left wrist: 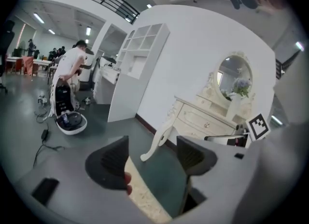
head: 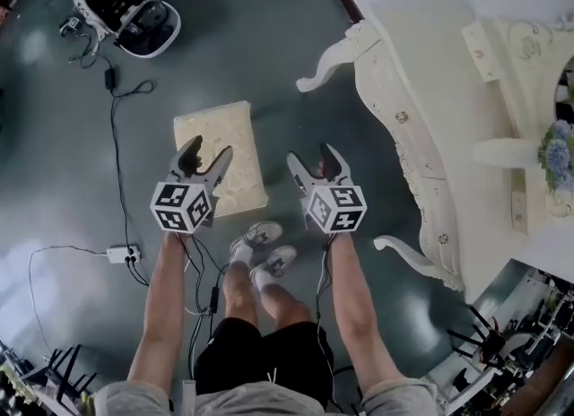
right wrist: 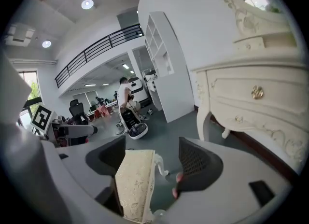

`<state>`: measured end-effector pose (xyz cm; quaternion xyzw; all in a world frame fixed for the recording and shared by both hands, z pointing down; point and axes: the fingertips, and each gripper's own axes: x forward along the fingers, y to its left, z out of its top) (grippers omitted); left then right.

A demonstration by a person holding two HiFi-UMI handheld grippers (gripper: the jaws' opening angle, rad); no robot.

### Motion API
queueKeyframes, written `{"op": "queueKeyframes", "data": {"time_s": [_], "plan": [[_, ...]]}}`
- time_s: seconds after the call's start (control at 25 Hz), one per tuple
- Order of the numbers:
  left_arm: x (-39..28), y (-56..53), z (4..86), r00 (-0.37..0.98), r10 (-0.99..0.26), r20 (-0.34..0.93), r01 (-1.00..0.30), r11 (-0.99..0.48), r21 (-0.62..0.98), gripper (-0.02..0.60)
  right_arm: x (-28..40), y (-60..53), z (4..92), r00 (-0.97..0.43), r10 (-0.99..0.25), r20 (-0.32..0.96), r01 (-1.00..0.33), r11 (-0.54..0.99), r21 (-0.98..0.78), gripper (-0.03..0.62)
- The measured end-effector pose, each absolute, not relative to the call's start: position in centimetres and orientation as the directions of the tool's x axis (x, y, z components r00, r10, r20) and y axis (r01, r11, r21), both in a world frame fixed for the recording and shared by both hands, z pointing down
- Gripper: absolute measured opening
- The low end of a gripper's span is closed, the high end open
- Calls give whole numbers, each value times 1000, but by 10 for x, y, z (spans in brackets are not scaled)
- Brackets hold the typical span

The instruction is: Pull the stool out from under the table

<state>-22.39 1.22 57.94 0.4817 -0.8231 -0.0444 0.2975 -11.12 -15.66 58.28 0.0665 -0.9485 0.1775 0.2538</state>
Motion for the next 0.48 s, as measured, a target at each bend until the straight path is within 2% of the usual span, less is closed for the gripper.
{"op": "queueKeyframes", "data": {"time_s": [0.2,0.48], "plan": [[-204,-42,495,-319,-868,381,-858,435,272,293,-72,-193,502,-877,-149,456,-285,927,-245,359],[-139,-112,394,-207,-932,298,-941,273,201,272,7,-237,393,-868,-321,378,-404,900,-163,347]]}}
